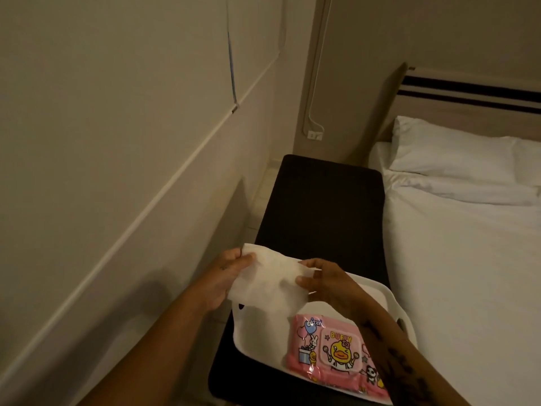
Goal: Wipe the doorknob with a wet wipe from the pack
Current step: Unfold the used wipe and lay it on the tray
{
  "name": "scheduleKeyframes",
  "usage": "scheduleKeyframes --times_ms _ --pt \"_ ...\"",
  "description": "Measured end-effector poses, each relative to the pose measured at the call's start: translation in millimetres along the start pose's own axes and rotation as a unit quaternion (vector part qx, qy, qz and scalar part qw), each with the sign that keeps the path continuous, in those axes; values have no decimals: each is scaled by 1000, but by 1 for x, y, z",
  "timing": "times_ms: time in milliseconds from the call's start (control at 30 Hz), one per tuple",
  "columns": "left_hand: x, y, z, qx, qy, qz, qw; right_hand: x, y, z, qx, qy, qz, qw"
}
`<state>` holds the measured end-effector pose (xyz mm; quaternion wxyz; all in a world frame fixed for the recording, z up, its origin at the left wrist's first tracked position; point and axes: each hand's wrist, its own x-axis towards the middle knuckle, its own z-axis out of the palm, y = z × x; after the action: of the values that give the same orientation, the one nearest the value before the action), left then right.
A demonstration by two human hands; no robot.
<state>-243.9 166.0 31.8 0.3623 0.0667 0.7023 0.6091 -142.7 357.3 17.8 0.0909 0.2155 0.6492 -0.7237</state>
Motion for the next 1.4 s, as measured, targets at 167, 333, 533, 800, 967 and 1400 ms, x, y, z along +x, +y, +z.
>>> scheduleKeyframes --times_ms 167,333,533,800,967,1400 --pt "4 -9 4 23 12 -17 1000 9 14 1 16 89 49 995" --pt "11 -25 13 42 66 -34 996 14 24 5 73 111 90 987" --pt "17 -43 18 5 81 -76 994 20 34 6 59 133 118 982" --pt "28 -58 19 84 137 -94 983 38 49 21 31 136 169 976" --pt "38 -67 28 204 180 -91 958 45 58 24 11 133 190 973" --pt "54 -85 53 290 175 -43 940 41 63 9 2 117 152 981"
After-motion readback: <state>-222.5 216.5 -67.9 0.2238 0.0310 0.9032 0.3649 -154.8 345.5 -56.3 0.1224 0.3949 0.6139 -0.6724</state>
